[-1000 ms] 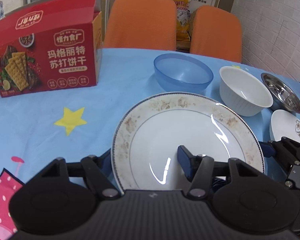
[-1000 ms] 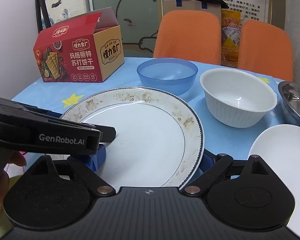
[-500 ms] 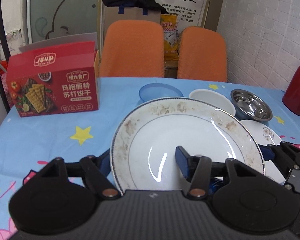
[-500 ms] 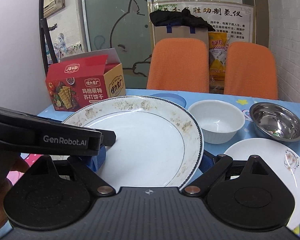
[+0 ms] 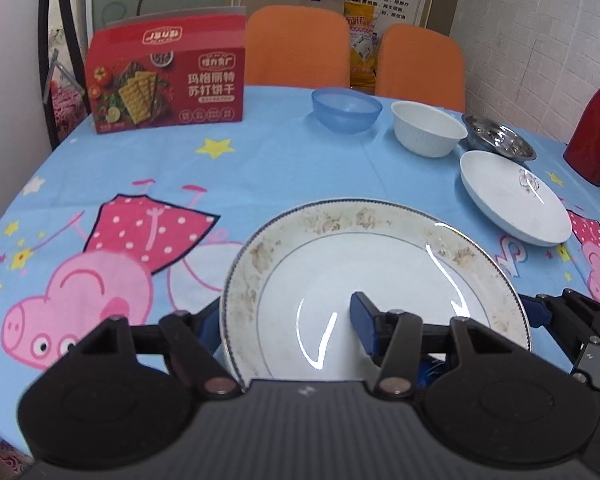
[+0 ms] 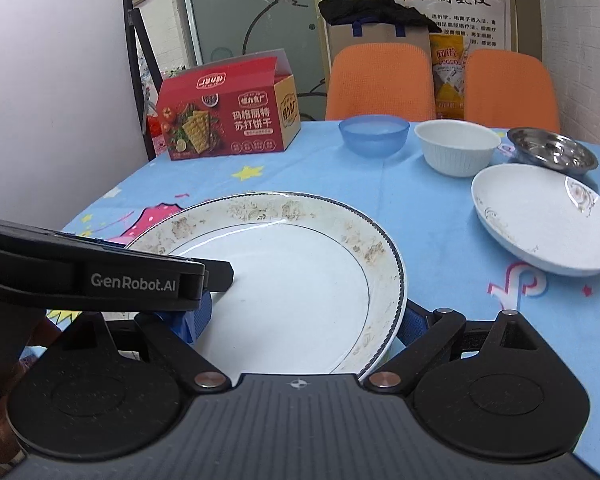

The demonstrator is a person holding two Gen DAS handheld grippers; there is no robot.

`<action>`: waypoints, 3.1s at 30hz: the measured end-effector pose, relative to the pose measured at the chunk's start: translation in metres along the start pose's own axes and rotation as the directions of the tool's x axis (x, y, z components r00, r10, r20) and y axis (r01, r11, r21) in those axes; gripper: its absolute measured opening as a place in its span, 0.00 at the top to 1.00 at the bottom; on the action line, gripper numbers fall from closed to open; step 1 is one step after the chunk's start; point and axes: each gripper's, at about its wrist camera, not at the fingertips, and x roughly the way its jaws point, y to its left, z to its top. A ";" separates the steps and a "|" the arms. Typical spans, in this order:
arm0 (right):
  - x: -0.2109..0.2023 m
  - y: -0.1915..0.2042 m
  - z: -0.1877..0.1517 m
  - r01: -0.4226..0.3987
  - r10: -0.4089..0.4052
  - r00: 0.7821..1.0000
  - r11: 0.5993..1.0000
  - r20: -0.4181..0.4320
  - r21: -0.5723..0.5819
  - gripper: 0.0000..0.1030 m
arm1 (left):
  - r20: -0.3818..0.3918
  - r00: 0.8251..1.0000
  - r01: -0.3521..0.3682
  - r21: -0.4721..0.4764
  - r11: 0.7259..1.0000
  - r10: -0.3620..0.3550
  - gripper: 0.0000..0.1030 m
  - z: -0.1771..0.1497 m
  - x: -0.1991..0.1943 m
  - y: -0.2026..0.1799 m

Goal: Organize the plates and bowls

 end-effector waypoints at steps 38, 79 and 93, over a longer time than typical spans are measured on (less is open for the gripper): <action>-0.014 -0.014 0.004 0.024 -0.022 0.999 0.999 0.041 -0.041 0.22 | 0.089 0.992 0.098 -0.098 0.990 -0.089 0.27 0.023 -0.014 0.027; 0.023 -0.244 0.039 0.320 -0.318 0.947 0.910 -0.049 0.265 0.20 | -0.235 0.954 0.228 0.175 0.958 -0.184 0.26 0.134 0.190 -0.193; 0.031 -0.237 0.037 0.362 -0.363 0.931 0.912 -0.033 0.193 0.18 | -0.182 0.968 0.210 0.208 0.955 -0.173 0.22 0.129 0.190 -0.199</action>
